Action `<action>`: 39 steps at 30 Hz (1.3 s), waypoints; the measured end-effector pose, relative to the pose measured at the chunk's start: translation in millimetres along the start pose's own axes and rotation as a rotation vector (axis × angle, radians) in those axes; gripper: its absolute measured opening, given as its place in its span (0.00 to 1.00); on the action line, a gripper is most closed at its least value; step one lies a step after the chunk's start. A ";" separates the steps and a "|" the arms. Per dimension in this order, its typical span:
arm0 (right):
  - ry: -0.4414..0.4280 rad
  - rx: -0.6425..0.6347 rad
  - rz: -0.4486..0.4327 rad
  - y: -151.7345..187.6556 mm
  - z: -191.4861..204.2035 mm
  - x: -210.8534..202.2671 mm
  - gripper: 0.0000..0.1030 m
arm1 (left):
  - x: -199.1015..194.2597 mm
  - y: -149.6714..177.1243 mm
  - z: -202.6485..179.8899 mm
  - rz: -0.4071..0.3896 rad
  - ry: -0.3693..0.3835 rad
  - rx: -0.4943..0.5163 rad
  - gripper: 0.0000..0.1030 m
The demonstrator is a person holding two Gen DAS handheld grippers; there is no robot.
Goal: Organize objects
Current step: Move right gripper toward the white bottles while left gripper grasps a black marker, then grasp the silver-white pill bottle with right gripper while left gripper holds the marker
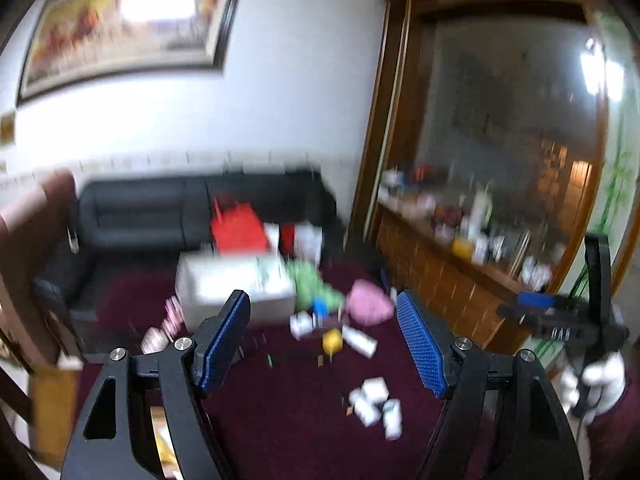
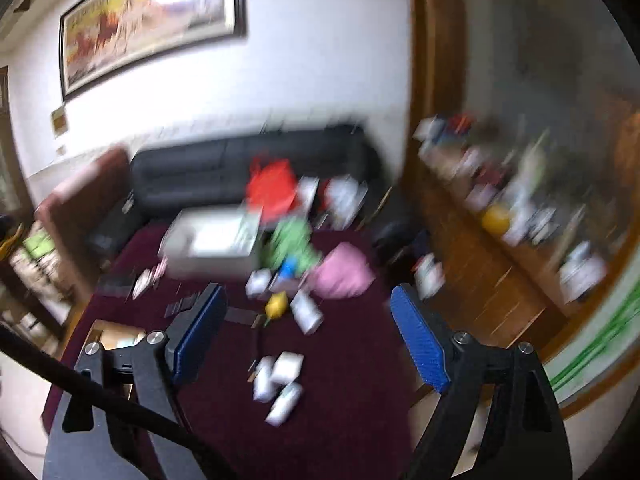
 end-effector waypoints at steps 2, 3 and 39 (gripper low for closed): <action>-0.079 0.053 0.067 51.7 6.0 58.0 0.80 | 59.4 44.8 -1.8 0.106 0.044 -0.032 0.68; -0.115 0.076 0.090 73.5 7.6 79.2 0.80 | 92.0 69.8 -1.4 0.166 0.065 -0.067 0.68; -0.351 0.484 0.140 201.8 -56.5 230.1 0.79 | 184.3 308.1 15.5 0.520 -0.214 -0.058 0.11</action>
Point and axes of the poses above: each gripper's, at about its wrist camera, not at the fingertips, and x roughly the way its jaws point, z to its left, y to its underside, the point moved 9 cm from there along x, roughly the way its jaws point
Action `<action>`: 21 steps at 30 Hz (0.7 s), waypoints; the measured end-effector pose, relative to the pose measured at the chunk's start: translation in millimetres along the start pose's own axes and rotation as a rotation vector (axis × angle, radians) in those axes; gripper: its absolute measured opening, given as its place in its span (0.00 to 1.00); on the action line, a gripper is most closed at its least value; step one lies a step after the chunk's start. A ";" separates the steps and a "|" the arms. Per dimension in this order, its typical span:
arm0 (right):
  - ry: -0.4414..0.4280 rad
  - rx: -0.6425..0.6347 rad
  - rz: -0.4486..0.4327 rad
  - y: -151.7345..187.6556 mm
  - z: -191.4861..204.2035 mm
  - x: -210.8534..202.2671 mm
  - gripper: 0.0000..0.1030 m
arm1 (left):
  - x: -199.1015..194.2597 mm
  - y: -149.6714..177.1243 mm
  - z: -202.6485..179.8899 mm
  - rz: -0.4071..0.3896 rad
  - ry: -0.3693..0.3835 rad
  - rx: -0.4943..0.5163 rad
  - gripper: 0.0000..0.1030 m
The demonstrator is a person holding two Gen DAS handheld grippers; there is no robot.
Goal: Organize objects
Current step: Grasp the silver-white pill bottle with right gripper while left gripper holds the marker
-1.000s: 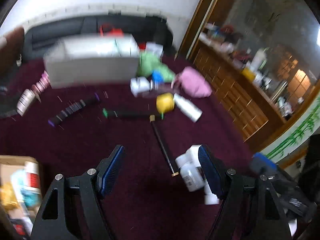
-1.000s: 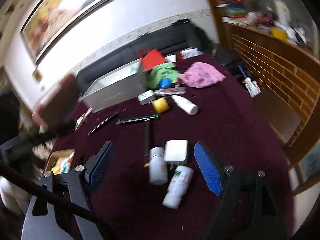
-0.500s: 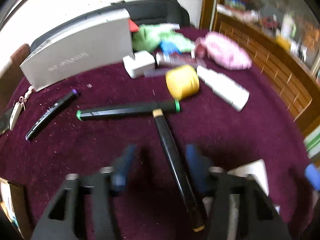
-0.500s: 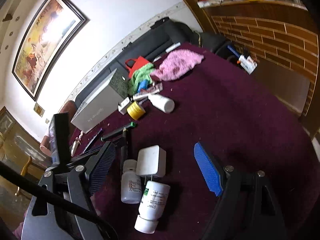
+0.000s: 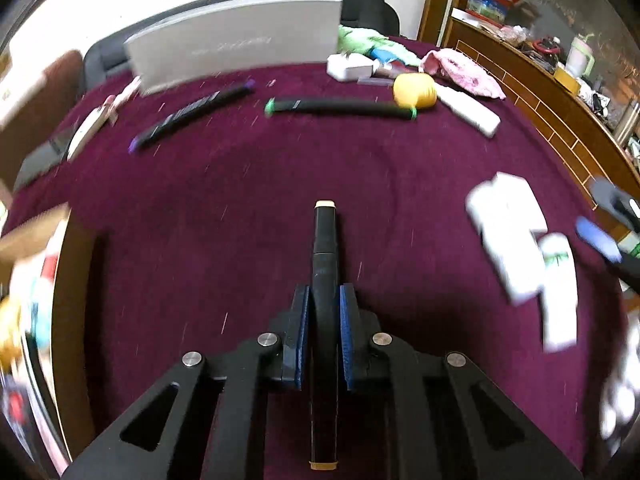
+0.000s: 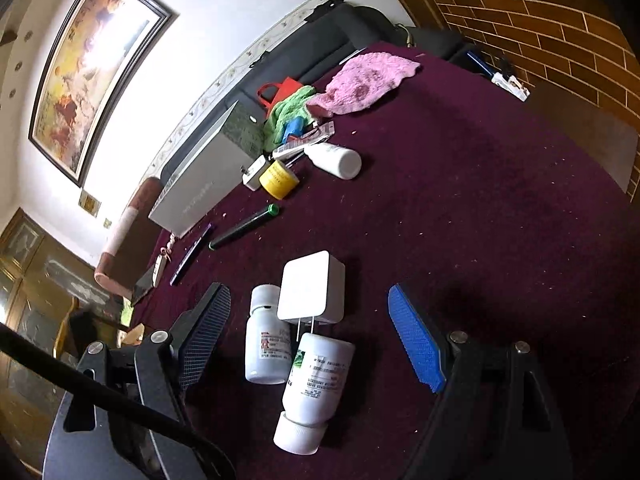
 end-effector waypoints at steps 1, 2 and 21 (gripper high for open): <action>0.007 -0.010 0.000 1.6 1.0 0.9 0.79 | -7.0 8.0 2.1 -0.018 -0.018 0.016 0.11; 0.011 -0.021 0.001 3.5 2.6 1.8 0.79 | -8.4 12.0 1.5 -0.018 -0.027 0.029 0.11; 0.236 -0.305 0.215 30.7 81.8 34.9 0.65 | -97.5 39.2 33.3 -0.195 0.346 -0.098 0.11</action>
Point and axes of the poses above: each gripper's, at about its wrist camera, not at the fingertips, and x roughly the way its jaws point, z to its left, y to its underside, the point moved 9 cm from there along x, roughly the way its jaws point
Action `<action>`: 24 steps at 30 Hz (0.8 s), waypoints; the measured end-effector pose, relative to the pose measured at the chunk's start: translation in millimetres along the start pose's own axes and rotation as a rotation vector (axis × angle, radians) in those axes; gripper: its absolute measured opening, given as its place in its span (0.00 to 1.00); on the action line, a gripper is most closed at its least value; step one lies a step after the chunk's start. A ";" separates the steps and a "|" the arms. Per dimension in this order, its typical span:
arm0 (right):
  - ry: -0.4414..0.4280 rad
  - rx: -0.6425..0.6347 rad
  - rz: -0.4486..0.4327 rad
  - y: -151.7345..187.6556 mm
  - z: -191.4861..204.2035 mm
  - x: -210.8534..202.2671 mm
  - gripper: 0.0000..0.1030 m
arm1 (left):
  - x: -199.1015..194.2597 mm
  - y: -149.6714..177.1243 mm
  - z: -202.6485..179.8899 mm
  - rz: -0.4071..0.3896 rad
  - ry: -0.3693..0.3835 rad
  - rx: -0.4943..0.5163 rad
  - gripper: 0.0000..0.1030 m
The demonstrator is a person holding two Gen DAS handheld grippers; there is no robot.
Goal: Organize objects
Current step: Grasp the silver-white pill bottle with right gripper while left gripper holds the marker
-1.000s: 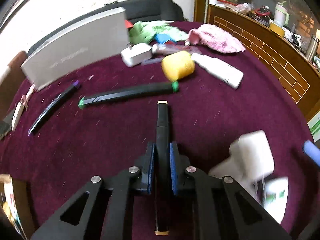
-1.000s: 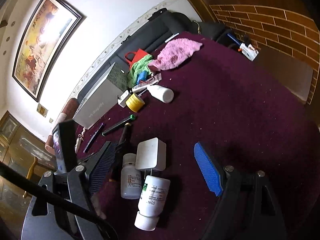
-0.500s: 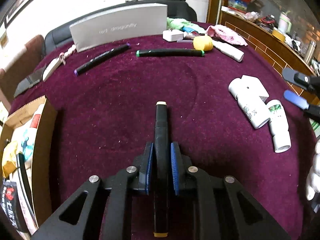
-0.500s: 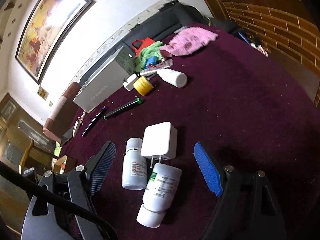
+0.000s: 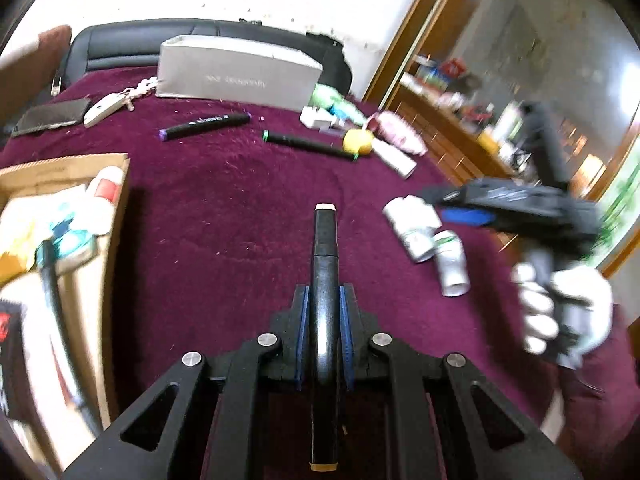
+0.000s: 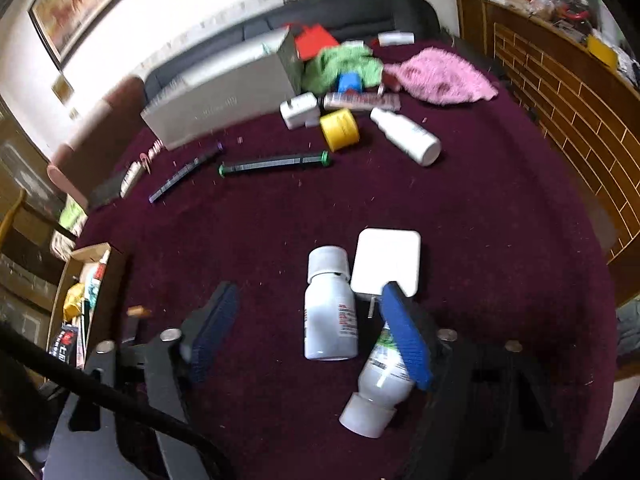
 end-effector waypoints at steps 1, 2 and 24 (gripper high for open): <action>0.015 0.003 0.034 1.6 1.2 7.6 0.64 | -11.8 0.6 1.8 -0.020 0.019 -0.005 0.11; 0.035 0.009 0.055 3.4 0.8 12.6 0.63 | -19.3 0.7 3.4 -0.032 0.035 -0.012 0.11; -0.060 0.133 0.068 42.2 38.4 2.6 0.31 | -157.5 18.0 126.7 -0.244 -0.100 -0.196 0.11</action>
Point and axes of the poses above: each gripper's, at about its wrist camera, not at the fingertips, and x roughly the way its jaws point, z to its left, y to its underside, the point moved 9 cm from there along x, roughly the way its jaws point
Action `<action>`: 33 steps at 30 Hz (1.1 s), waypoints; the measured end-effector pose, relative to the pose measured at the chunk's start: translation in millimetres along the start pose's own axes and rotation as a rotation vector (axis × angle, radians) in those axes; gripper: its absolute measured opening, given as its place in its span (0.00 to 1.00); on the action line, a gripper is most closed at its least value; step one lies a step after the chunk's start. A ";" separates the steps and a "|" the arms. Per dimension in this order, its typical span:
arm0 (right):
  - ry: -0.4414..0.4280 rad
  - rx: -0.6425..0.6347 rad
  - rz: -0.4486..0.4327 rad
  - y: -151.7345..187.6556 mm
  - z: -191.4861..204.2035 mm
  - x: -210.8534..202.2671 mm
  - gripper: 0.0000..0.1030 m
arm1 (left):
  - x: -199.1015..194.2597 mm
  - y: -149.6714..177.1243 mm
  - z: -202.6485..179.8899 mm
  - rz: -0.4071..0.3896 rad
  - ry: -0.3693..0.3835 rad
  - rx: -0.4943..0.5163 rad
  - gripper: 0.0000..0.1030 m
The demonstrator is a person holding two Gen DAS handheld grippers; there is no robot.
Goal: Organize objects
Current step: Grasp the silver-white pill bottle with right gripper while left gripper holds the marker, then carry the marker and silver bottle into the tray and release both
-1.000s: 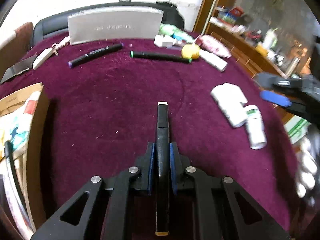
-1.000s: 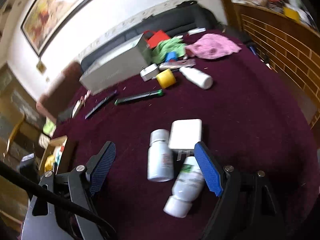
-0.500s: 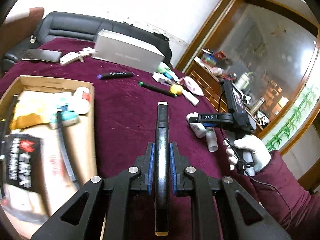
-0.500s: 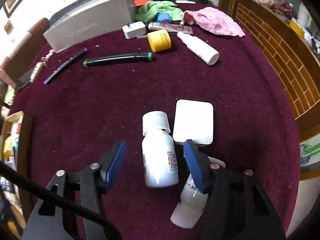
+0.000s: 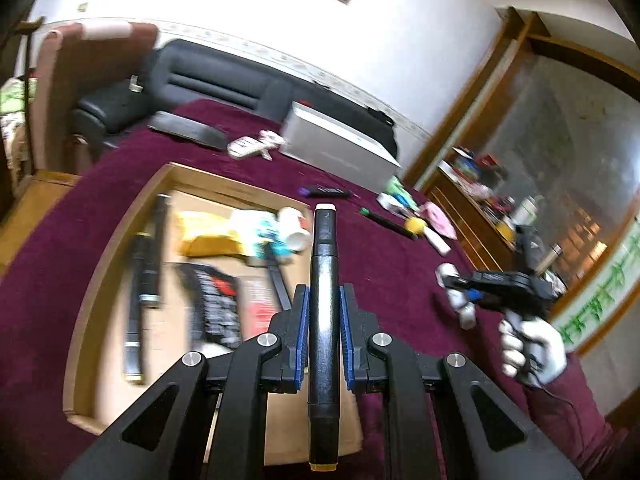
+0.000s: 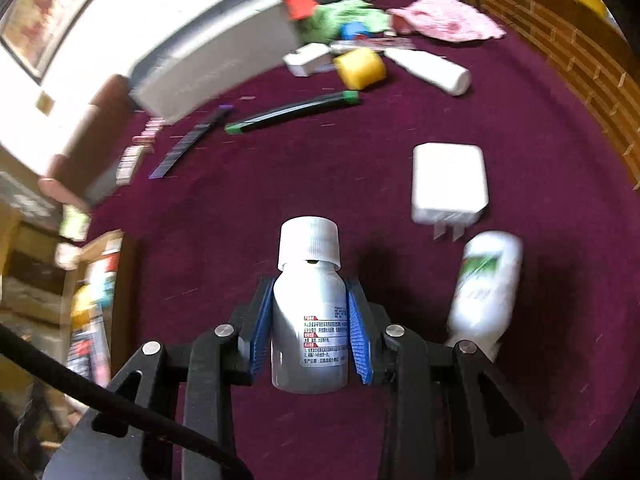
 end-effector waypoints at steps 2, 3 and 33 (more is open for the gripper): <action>-0.085 -0.014 0.003 11.5 23.2 -11.6 0.31 | -11.1 -2.9 12.5 -0.020 -0.045 -0.007 0.11; -0.123 -0.024 0.005 17.9 35.4 -16.0 0.31 | -15.9 -4.0 17.5 -0.029 -0.059 -0.012 0.11; -0.328 -0.312 0.239 117.5 254.8 58.8 0.32 | 41.0 22.4 108.0 0.161 -0.282 0.021 0.11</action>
Point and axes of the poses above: each gripper's, at about its wrist camera, not at the fingertips, and x roughly the way its jaws point, z to its left, y to its underside, the point moved 9 cm from there along x, roughly the way its jaws point
